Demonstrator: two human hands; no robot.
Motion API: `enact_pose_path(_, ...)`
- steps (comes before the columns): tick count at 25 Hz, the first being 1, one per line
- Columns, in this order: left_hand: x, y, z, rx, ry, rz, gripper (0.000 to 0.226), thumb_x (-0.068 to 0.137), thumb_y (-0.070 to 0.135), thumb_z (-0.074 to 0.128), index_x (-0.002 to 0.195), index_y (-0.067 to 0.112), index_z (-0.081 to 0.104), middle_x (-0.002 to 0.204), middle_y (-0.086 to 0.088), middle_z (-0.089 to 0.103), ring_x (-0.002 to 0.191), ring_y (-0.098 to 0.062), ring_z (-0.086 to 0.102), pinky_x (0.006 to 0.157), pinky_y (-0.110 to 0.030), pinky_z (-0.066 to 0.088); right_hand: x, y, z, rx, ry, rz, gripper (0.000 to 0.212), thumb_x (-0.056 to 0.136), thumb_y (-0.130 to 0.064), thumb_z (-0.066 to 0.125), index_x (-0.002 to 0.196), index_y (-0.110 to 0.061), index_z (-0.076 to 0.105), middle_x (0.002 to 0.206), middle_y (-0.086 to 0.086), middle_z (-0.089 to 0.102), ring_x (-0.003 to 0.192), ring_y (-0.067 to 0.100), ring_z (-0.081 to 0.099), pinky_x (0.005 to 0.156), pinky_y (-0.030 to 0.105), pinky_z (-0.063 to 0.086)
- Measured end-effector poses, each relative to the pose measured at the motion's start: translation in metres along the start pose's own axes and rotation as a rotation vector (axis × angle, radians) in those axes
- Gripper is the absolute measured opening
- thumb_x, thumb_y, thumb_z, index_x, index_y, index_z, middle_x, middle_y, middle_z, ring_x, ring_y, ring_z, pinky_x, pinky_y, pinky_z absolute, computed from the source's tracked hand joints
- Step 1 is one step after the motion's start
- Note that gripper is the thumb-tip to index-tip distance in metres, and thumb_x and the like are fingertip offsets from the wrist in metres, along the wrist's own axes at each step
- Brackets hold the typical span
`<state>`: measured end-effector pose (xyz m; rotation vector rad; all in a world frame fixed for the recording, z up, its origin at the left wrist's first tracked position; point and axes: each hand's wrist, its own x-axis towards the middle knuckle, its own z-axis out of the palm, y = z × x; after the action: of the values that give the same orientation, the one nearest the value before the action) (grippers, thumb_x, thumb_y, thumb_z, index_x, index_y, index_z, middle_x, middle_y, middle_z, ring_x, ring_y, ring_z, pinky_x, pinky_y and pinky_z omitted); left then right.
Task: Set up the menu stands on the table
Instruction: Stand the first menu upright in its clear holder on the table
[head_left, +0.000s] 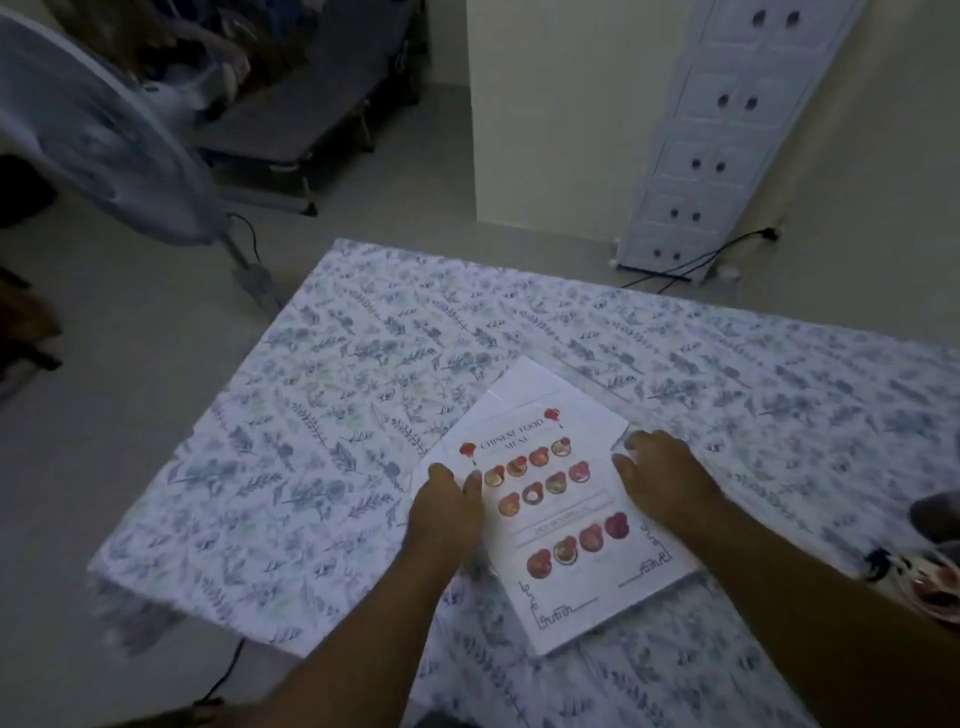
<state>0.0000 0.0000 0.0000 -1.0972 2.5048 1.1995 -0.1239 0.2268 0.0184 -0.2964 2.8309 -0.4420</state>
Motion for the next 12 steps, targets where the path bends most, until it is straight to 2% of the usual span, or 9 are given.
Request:
enact_pose_path(3,0.019,-0.019,0.013,-0.017,-0.103,-0.086,0.032,0.105,0.036,0.050,0.110,0.005,0.058,0.109,-0.013,0.069,0.104,-0.031,0.067,0.081,-0.033,0.049,0.011,0.004,0.024,0.068,-0.114,0.159,0.033,0.102,-0.029,0.047,0.106,-0.003,0.066,0.108,0.017,0.069,0.094,0.027,0.062,0.083,0.033,0.044)
enact_pose_path(5,0.025,-0.025,0.016,-0.147,-0.149,-0.134,0.031,0.105,0.032,0.050,0.092,0.007,0.061,0.091,-0.011,0.069,0.086,-0.027,0.069,0.083,-0.042,0.058,0.013,0.004,0.034,0.149,-0.101,0.252,0.030,0.101,-0.027,0.050,0.105,-0.002,0.067,0.106,0.017,0.070,0.093,0.027,0.061,0.085,0.035,0.044)
enact_pose_path(7,0.026,-0.027,0.015,-0.227,-0.144,-0.137,0.035,0.105,0.029,0.050,0.078,0.008,0.054,0.078,-0.013,0.065,0.067,-0.024,0.065,0.077,-0.045,0.061,0.014,0.004,0.037,0.208,-0.070,0.284,0.029,0.100,-0.027,0.053,0.107,-0.002,0.067,0.104,0.015,0.069,0.093,0.026,0.060,0.088,0.037,0.044)
enact_pose_path(10,0.015,-0.027,0.008,-0.309,-0.093,-0.090,0.038,0.106,0.028,0.050,0.088,-0.005,0.056,0.091,-0.027,0.068,0.078,-0.034,0.067,0.077,-0.052,0.061,0.006,0.002,0.026,0.296,-0.063,0.289,0.020,0.099,-0.029,0.056,0.099,-0.011,0.066,0.095,0.005,0.067,0.081,0.018,0.059,0.075,0.031,0.045)
enact_pose_path(12,0.000,-0.018,0.001,-0.344,-0.037,-0.017,0.037,0.106,0.028,0.050,0.092,-0.005,0.058,0.087,-0.023,0.068,0.071,-0.027,0.063,0.070,-0.051,0.059,-0.010,0.003,0.012,0.387,-0.012,0.275,0.015,0.097,-0.029,0.058,0.086,-0.020,0.061,0.084,-0.002,0.067,0.069,0.010,0.060,0.058,0.023,0.043)
